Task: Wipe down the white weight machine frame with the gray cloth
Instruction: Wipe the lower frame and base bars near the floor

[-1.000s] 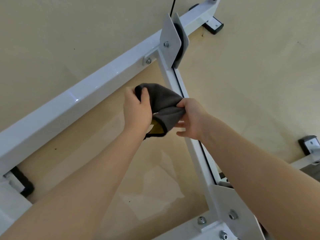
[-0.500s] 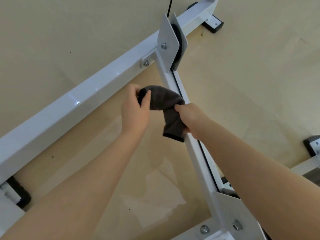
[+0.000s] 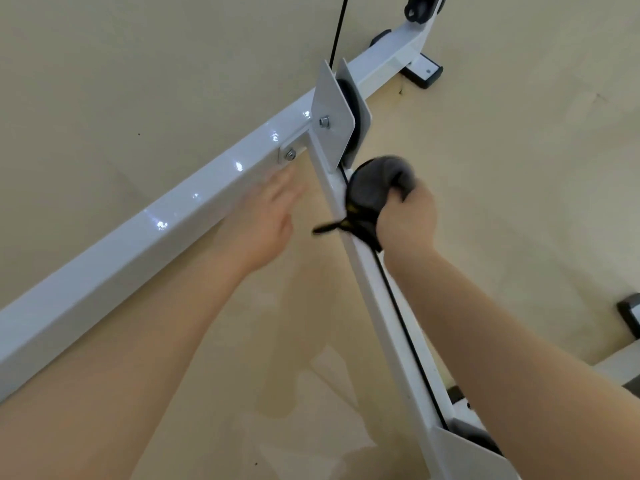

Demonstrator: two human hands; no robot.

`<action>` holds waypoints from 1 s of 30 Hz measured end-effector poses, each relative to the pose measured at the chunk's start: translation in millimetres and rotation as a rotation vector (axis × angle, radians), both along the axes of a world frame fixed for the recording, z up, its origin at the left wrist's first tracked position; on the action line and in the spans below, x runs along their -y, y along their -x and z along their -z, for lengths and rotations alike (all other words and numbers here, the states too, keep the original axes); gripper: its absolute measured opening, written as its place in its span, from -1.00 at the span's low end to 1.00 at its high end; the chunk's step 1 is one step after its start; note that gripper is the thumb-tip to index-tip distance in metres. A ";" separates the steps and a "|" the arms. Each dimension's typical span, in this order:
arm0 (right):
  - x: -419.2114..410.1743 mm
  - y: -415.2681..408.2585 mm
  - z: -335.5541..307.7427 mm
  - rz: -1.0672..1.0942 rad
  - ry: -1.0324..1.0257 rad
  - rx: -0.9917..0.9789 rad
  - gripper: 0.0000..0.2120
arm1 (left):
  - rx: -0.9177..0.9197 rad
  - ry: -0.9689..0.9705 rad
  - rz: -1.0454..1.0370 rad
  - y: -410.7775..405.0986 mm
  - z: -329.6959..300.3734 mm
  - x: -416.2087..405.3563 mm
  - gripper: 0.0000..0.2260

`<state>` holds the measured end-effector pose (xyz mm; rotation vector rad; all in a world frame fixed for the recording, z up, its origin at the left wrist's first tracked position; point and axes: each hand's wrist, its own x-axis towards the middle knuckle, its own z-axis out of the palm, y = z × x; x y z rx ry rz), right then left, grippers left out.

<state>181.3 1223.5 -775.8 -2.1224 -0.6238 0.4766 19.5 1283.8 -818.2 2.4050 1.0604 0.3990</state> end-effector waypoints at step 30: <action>-110.9 -39.6 -2.7 -0.474 -0.196 -0.327 -0.69 | -0.593 -0.010 -0.238 25.0 23.2 -63.7 -0.44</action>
